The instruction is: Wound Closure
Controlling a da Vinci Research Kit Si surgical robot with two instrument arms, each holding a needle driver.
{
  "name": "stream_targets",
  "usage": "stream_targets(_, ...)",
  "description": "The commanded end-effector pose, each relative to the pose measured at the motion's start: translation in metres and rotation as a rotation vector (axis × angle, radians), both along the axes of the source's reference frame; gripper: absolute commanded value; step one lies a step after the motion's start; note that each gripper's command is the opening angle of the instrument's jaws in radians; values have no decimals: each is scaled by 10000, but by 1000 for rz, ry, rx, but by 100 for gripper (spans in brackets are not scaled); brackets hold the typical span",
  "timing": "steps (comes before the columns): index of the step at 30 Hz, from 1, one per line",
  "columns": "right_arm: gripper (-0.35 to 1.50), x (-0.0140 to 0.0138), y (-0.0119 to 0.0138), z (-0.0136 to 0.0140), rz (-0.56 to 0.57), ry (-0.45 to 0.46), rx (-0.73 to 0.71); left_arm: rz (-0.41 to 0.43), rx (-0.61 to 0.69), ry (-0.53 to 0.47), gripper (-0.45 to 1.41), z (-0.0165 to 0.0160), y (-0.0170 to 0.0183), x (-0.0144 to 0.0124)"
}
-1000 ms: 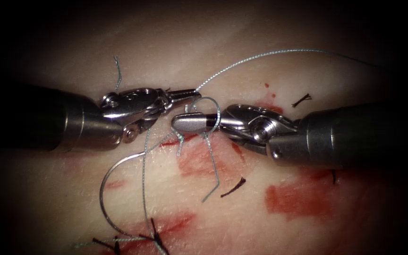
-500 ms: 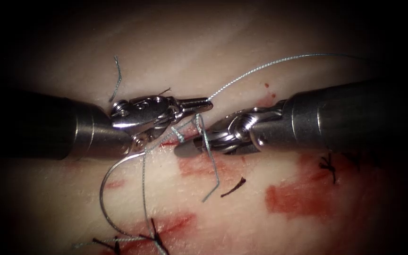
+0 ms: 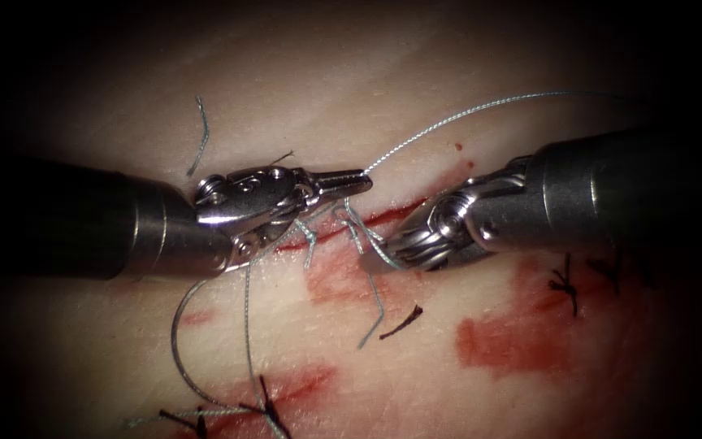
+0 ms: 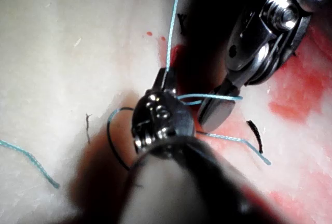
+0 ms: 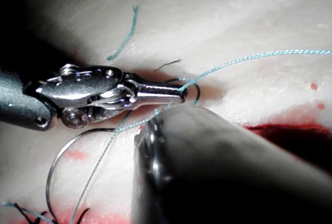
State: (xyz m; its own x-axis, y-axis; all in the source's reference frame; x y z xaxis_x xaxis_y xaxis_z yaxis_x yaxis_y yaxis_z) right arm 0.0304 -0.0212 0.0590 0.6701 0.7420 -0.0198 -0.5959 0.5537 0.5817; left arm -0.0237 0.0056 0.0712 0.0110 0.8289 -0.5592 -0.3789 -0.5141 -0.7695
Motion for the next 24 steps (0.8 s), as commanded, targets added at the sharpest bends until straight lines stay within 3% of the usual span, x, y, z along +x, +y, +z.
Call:
stream_targets(1,27,9,-4,6,-2,2,-3,0,1,0,-45,6,-2,-5)
stream_targets(6,56,2,-13,15,29,-15,6,1,1,0,-45,6,-3,-6)
stream_targets(10,54,1,-15,16,33,-17,6,1,1,0,-45,6,-3,-6)
stream_targets(12,41,1,-16,16,38,-19,8,1,1,0,-45,6,-3,-6)
stream_targets(15,46,2,-18,18,43,-22,8,1,1,0,-45,6,-2,-6)
stream_targets(16,39,2,-20,20,46,-25,10,1,1,0,-45,6,-2,-7)
stream_targets(17,46,3,-21,21,46,-26,9,1,1,0,-45,6,-2,-7)
stream_targets(19,29,6,-25,25,53,-32,16,2,1,-1,-45,6,-3,-6)
stream_targets(20,12,8,-28,26,58,-40,39,3,1,-1,-45,6,-3,-6)
stream_targets(21,-35,11,-30,28,45,-40,60,4,0,-2,-45,6,-3,-6)
stream_targets(24,-35,11,-30,27,22,-33,82,7,0,-3,-45,6,-4,-5)
